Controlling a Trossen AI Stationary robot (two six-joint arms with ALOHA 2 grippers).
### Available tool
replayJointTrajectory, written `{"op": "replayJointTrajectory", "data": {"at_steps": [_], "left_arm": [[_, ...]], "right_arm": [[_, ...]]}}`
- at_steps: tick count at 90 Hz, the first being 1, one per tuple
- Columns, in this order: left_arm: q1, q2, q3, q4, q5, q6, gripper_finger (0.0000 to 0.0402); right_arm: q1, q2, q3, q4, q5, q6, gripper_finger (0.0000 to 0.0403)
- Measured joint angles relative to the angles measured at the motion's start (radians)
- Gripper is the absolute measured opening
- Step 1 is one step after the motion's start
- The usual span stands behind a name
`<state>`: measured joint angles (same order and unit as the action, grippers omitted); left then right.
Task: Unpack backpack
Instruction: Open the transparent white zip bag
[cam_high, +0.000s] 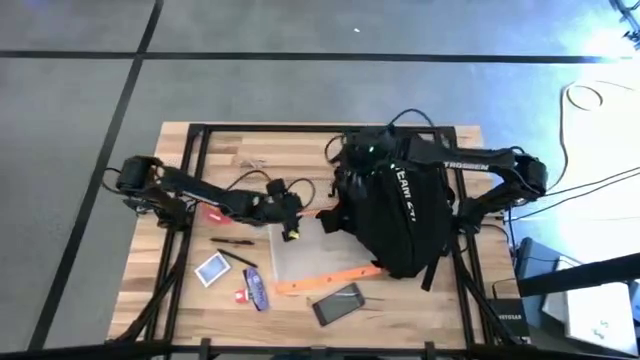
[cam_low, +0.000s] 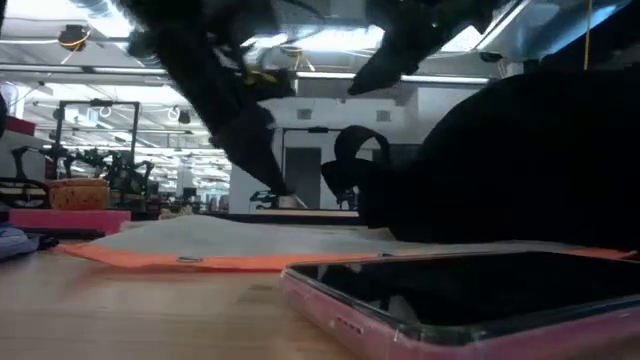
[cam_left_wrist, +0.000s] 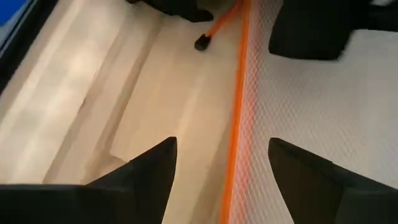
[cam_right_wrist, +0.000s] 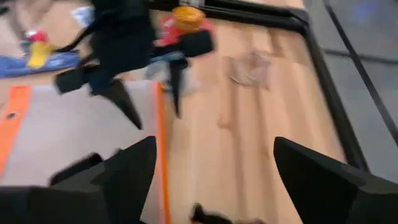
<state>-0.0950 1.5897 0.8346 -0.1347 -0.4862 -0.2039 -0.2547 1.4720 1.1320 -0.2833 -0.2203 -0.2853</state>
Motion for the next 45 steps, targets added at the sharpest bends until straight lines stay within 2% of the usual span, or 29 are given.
{"op": "replayJointTrajectory", "data": {"at_steps": [7,14,22,31,45], "left_arm": [[-0.008,-0.079,-0.096,0.113,0.042,0.002,0.024],[-0.002,-0.155,-0.187,0.245,0.142,0.002,0.024],[0.017,-0.22,-0.283,0.318,0.239,-0.008,0.024],[0.028,-0.282,-0.38,0.369,0.246,-0.045,0.024],[0.018,-0.308,-0.531,0.623,0.307,-0.053,0.024]], "right_arm": [[0.041,0.048,0.0,0.05,0.014,-0.009,0.0298],[0.072,0.115,0.0,0.107,0.045,-0.002,0.0293],[0.094,0.198,0.0,0.163,0.052,0.02,0.0288],[0.112,0.278,0.0,0.222,0.053,0.041,0.0281],[0.143,0.378,0.0,0.226,0.053,0.048,0.0267]]}}
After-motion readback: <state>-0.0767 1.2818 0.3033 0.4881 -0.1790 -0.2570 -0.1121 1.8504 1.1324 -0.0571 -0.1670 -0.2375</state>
